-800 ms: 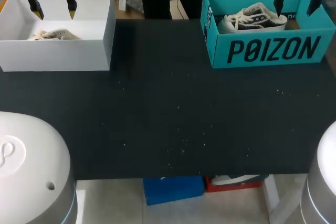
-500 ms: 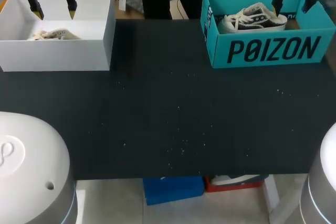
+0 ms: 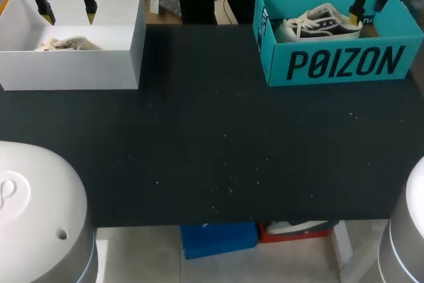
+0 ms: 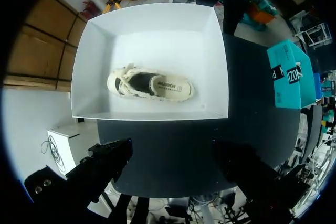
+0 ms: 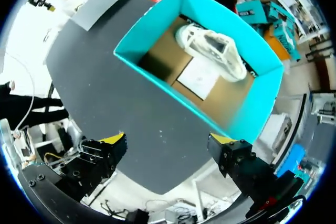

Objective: Take the shoe out of the shoebox, open the shoe tongue, remove and reinsert the insole, then place the shoe into the shoebox

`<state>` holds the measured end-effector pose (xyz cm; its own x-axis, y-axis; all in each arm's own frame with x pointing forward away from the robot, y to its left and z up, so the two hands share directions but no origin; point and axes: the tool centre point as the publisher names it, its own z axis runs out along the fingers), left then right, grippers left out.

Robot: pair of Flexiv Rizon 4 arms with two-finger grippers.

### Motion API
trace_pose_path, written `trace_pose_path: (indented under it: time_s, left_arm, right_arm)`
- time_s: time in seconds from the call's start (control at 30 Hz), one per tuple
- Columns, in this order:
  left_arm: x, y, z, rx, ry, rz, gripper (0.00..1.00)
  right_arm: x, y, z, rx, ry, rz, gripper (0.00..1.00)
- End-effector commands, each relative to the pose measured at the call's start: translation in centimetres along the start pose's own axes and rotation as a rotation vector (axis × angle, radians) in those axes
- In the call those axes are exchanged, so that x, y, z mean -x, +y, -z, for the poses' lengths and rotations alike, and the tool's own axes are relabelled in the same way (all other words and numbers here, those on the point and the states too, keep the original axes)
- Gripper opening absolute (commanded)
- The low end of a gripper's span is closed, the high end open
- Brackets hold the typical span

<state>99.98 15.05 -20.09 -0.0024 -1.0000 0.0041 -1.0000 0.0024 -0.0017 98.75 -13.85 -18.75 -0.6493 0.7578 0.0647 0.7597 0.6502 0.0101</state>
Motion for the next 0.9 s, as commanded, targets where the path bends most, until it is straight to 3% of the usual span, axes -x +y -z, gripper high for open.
trace_pose_path:
  time_s: [0.03, 0.2, 0.23, 0.33, 0.4, 0.6, 0.73, 0.8, 0.9]
  left_arm:
    - [0.0, 0.0, 0.1, 0.001, -0.002, 0.001, 1.0]
    - [0.0, 0.0, 0.1, 0.001, -0.002, 0.001, 1.0]
    - [0.0, 0.0, 0.1, 0.001, -0.002, 0.001, 1.0]
    - [0.0, 0.0, 0.1, 0.001, -0.002, 0.001, 1.0]
    - [0.0, 0.0, 0.1, 0.001, -0.002, 0.001, 1.0]
    - [0.0, 0.0, 0.1, 0.001, -0.002, 0.001, 1.0]
    - [0.0, 0.0, 0.1, 0.001, -0.002, 0.001, 1.0]
    - [0.0, 0.0, 0.1, 0.001, -0.002, 0.001, 1.0]
    - [0.0, 0.0, 0.1, 0.001, -0.002, 0.001, 1.0]
  right_arm:
    - [1.2, 0.7, -0.3, -0.047, 0.038, 0.589, 1.0]
    - [3.1, 3.8, -0.8, -0.043, 0.025, 0.813, 1.0]
    - [3.5, 4.5, -0.9, -0.033, 0.024, 0.852, 0.47]
    - [4.8, 6.2, -1.7, -0.053, 0.0, 0.952, 0.34]
    - [5.6, 7.2, -2.2, -0.079, -0.007, 0.997, 0.39]
    - [7.9, 9.6, -4.5, -0.08, -0.031, 1.086, 0.4]
    - [9.5, 10.6, -6.7, -0.084, -0.042, 1.08, 0.4]
    - [10.2, 11.2, -7.5, -0.08, -0.049, 1.075, 0.47]
    - [11.4, 12.2, -8.8, -0.076, -0.05, 1.073, 0.49]
